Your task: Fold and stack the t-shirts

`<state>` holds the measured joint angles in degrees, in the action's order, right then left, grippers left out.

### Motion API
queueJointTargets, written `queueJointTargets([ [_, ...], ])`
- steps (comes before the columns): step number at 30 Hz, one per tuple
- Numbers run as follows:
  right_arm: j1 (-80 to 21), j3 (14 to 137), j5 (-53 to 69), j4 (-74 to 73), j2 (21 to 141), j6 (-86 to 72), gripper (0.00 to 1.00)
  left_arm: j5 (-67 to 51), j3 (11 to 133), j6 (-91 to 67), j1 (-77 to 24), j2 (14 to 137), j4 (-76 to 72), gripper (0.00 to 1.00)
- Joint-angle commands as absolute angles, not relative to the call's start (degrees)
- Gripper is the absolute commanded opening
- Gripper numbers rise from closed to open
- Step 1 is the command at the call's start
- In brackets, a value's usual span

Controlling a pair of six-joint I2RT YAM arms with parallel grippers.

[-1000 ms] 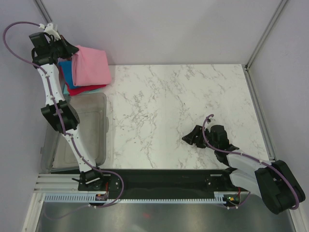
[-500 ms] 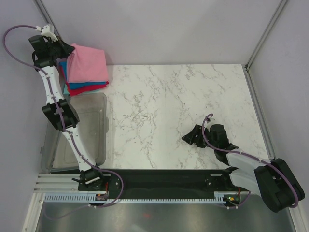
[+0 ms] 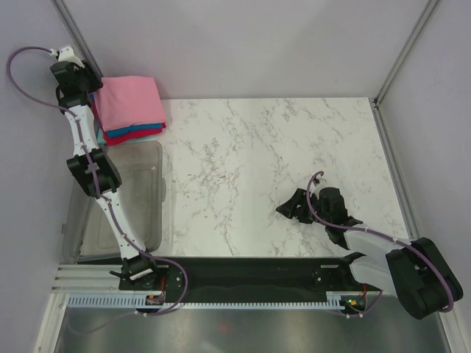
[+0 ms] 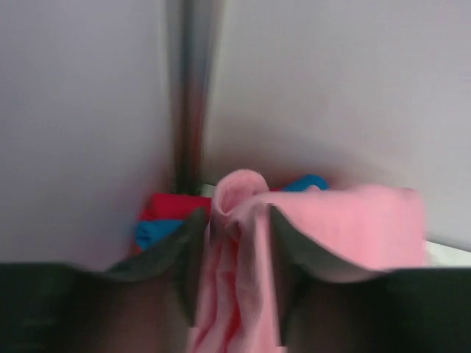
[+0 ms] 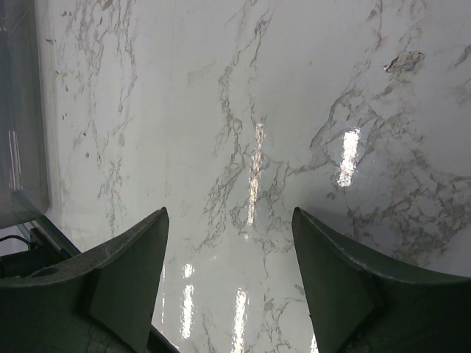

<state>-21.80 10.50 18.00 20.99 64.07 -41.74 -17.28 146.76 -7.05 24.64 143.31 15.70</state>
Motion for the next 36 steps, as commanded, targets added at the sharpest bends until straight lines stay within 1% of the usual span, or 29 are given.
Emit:
queueJointTargets([
  [1, -21.71, 11.07, 17.14, 17.75, 65.48, -39.99, 0.77, -0.21, 146.25, -0.1, 24.17, 144.67, 8.09, 0.58],
  [2, -21.62, 11.07, 17.14, 17.75, 65.57, -39.99, 0.77, 7.13, 145.73, -0.18, 23.56, 145.02, 6.61, 0.69],
  [3, -21.53, 11.16, 17.31, 17.75, 65.65, -39.9, 0.77, 8.95, 145.46, -0.44, 23.47, 145.11, 6.5, 0.85],
  [5, -21.45, 11.16, 17.4, 17.84, 65.74, -39.99, 0.77, 14.29, 145.29, -1.31, 22.77, 144.85, 7.2, 0.94],
  [6, -21.36, 11.25, 17.32, 17.84, 65.74, -39.9, 0.77, 14.33, 145.02, -2.36, 22.68, 144.58, 7.38, 1.0],
  [10, -21.27, 10.99, 17.67, 18.02, 65.65, -39.9, 0.77, 14.42, 141.34, -4.56, 21.89, 140.81, 8.0, 1.0],
  [13, -21.27, 10.64, 17.84, 18.28, 65.48, -39.9, 0.77, 13.53, 135.81, -7.98, 20.75, 136.24, 8.09, 1.0],
  [15, -21.27, 10.55, 18.02, 18.46, 65.39, -40.08, 0.77, 13.62, 129.84, -10.1, 20.13, 133.0, 7.91, 1.0],
  [16, -21.18, 10.37, 18.02, 18.54, 65.3, -40.08, 0.77, 16.06, 127.38, -9.59, 18.65, 129.06, 5.56, 1.0],
  [17, -21.27, 10.37, 18.02, 18.63, 65.3, -40.08, 0.77, 17.74, 121.7, -8.8, 17.68, 127.02, 3.88, 1.0],
  [20, -21.27, 10.2, 18.63, 19.07, 65.48, -39.9, 0.77, 22.05, 111.32, -7.73, 14.69, 118.5, -2.54, 1.0],
  [23, -21.27, 10.28, 19.16, 19.34, 65.74, -39.73, 0.77, 27.5, 106.28, -5.02, 11.35, 112.34, -4.22, 1.0],
  [25, -21.27, 10.2, 19.6, 19.51, 66.09, -39.64, 0.78, 32.66, 104.51, -0.1, 8.28, 110.05, -6.58, 1.0],
  [29, -21.27, 10.2, 20.13, 20.04, 66.36, -39.38, 0.78, 35.06, 100.74, 4.21, 4.49, 101.63, -6.07, 1.0],
  [31, -21.18, 10.37, 19.95, 20.04, 66.62, -39.38, 0.78, 34.03, 97.58, 2.21, 1.6, 96.79, -4.31, 1.0],
  [32, -21.27, 10.37, 19.86, 19.95, 66.62, -39.55, 0.79, 31.93, 92.86, 0.81, 0.71, 94.33, -2.13, 1.0],
  [33, -21.27, 10.28, 19.78, 20.04, 66.53, -39.46, 0.79, 29.03, 90.03, -3.47, 0.7, 88.3, -1.07, 1.0],
  [34, -21.27, 10.37, 19.78, 20.04, 66.62, -39.64, 0.79, 21.96, 84.08, -5.52, -2.34, 85.55, -0.36, 1.0],
  [35, -21.18, 10.28, 19.95, 20.04, 66.53, -39.64, 0.79, 18.75, 80.98, -7.19, -2.89, 82.21, 0.78, 1.0],
  [36, -21.27, 10.2, 19.86, 20.13, 66.62, -39.64, 0.79, 17.24, 77.99, -12.6, -3.6, 76.44, 3.66, 1.0],
])
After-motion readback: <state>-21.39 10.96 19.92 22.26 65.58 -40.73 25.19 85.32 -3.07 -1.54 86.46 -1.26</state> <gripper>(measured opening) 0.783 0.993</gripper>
